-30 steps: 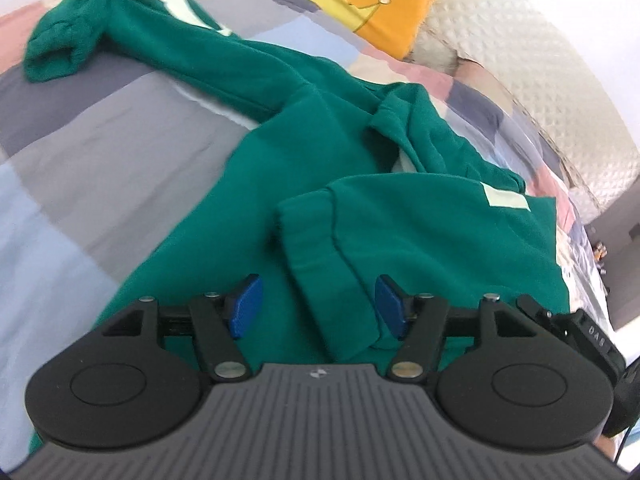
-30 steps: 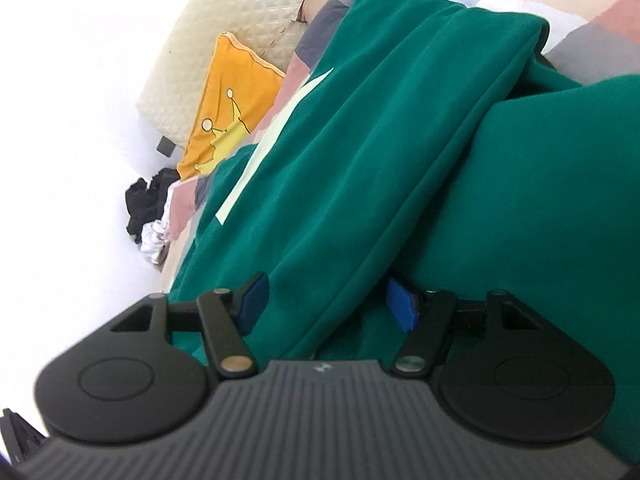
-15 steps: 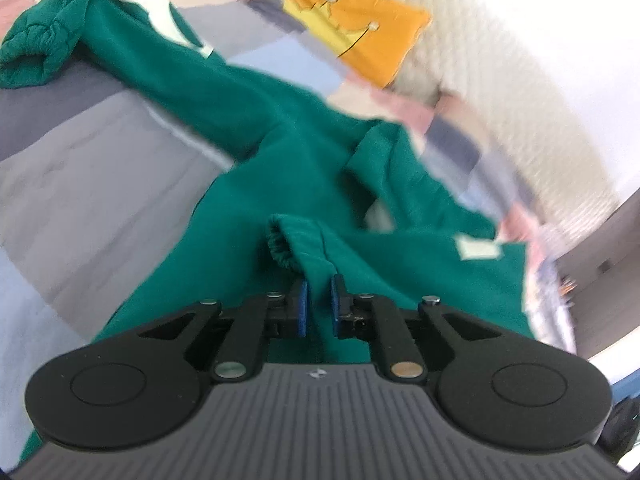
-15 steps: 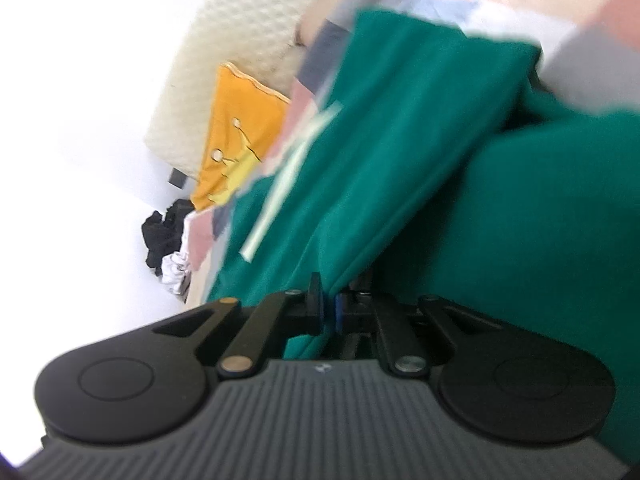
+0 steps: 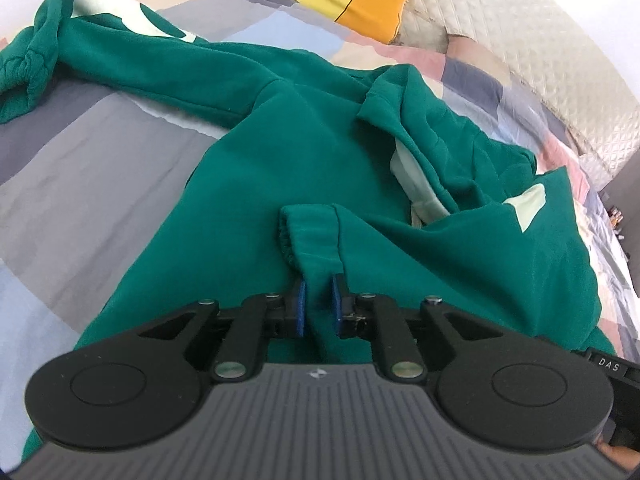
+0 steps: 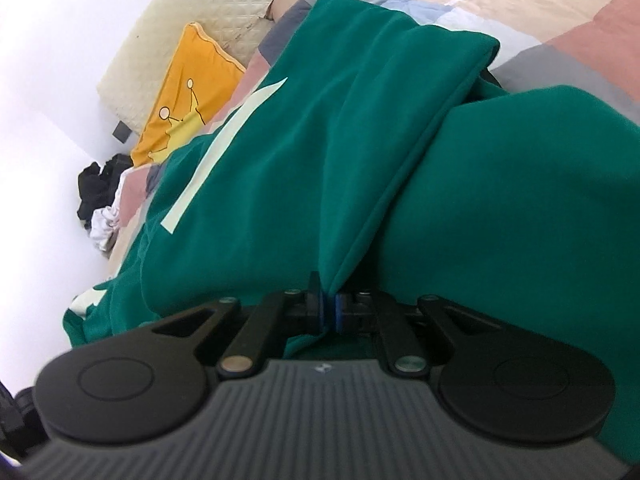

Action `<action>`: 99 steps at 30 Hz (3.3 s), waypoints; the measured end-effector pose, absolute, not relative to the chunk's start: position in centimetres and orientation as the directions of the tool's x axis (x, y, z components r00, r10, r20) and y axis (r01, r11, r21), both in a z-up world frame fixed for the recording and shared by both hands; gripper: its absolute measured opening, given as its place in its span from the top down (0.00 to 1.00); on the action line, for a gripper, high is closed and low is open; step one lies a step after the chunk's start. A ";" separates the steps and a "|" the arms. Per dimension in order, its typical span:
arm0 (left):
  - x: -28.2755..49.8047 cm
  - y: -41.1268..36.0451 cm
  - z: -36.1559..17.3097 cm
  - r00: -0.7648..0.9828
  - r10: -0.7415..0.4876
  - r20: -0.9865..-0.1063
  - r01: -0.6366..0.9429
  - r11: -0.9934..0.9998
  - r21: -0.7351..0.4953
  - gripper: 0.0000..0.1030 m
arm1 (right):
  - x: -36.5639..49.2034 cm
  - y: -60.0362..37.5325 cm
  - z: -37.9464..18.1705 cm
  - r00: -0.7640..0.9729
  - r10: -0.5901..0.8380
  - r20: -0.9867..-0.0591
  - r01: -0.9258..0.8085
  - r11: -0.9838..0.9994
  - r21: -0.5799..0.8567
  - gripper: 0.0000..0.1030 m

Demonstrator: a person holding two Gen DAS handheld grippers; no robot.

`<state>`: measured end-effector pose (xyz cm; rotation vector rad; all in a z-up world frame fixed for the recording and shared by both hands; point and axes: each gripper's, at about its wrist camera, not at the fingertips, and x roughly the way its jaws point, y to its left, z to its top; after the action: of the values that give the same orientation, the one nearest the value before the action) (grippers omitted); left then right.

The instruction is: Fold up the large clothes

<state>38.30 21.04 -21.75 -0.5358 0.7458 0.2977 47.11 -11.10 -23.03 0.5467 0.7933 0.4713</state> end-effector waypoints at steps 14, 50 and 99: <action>33.2 18.2 -17.2 0.763 0.132 -0.633 -0.386 0.878 -0.283 0.49 | 42.1 -10.9 -17.3 0.694 0.506 -0.513 -0.304 0.851 0.429 0.37; 21.0 19.6 -6.5 0.800 0.235 -0.553 -0.327 0.942 -0.074 0.08 | 29.9 -10.8 -13.6 0.758 0.562 -0.332 -0.487 0.825 0.286 0.37; 38.8 45.8 -20.0 0.501 0.650 -0.571 -0.485 0.757 0.437 0.63 | 38.9 -2.9 -22.0 0.768 0.369 -0.523 -0.332 0.928 0.167 0.38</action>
<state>38.81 45.75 -20.04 0.2312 0.7866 0.6939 38.87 -2.86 -21.99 0.0665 0.5817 0.3807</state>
